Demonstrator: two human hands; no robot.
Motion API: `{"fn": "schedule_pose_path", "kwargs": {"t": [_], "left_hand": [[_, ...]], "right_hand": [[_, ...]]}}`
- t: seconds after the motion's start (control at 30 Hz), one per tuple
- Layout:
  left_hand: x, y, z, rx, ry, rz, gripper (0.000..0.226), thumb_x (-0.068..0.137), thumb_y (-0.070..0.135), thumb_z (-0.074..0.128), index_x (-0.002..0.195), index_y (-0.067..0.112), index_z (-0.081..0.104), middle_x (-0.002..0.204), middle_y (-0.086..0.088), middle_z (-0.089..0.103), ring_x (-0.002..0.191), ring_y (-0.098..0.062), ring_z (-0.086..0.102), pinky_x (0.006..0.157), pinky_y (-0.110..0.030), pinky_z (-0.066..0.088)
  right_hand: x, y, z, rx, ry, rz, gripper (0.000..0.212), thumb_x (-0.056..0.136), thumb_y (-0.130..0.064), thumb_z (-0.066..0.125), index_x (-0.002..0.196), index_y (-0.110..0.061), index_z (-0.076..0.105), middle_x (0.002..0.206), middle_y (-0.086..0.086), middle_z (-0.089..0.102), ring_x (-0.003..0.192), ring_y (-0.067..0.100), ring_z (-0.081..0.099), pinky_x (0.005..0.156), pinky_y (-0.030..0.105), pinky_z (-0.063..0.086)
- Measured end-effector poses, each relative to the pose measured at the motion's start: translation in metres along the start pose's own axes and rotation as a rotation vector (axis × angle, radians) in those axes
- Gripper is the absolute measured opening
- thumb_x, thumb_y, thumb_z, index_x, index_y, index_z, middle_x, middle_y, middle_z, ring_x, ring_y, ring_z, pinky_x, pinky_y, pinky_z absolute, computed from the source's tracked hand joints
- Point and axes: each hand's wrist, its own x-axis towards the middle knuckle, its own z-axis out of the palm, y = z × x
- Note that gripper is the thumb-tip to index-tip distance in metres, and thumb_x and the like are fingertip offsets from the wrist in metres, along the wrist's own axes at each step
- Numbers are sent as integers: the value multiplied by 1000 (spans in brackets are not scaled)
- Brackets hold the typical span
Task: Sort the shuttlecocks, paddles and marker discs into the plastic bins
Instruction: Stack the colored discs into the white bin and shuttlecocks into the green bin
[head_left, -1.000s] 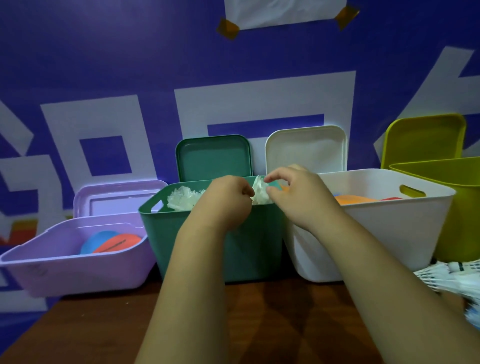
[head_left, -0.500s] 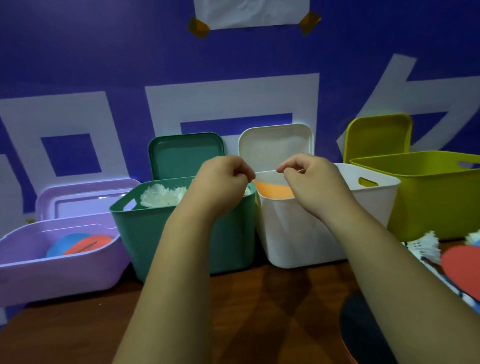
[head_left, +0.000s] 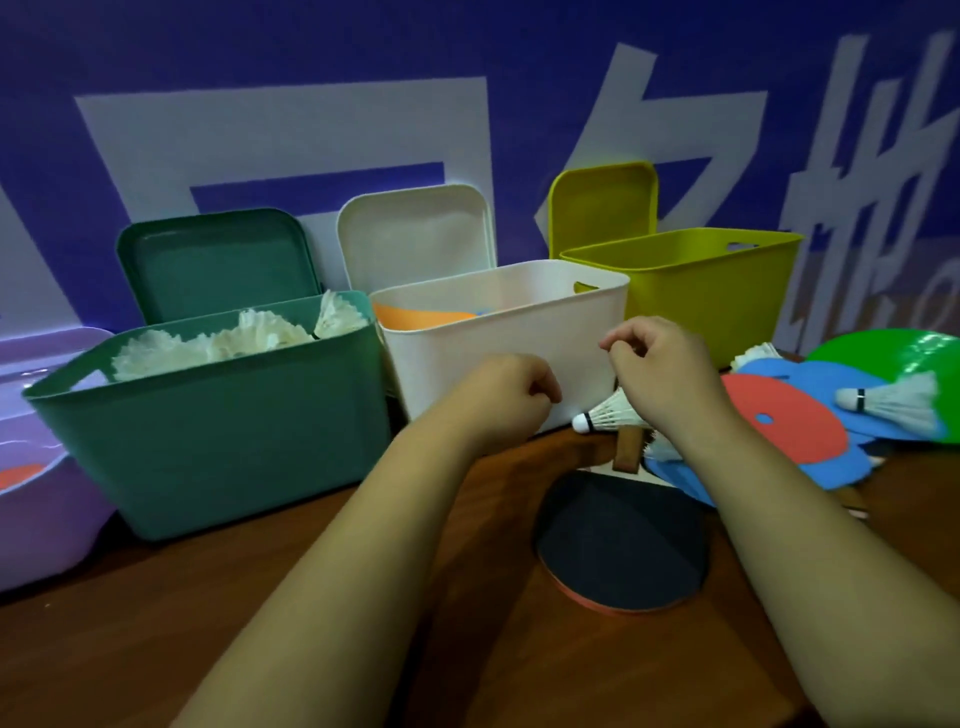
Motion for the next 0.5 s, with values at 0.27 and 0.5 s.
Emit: {"fn": "schedule_pose_path", "kwargs": {"t": [0.27,0.5], "left_hand": [[23,25,47,107,14,64,34,93,21,67,127,17,68,122,-6,69,110,-25,64,93,-33,52],[62,51,82,189,-116,159,61,93,14,63,147,37,47,137,-5,49,115,-29,58,100,-44,50]], "right_hand": [[2,50,-18,-183,-73,235,37,96,-8,48,122,-22,70,134,7,62,114,30,63,96,41,54],[0,64,-35,-176,-130,409,39,96,-3,52,122,-20,75,130,9,70,116,33,64,99,42,56]]}}
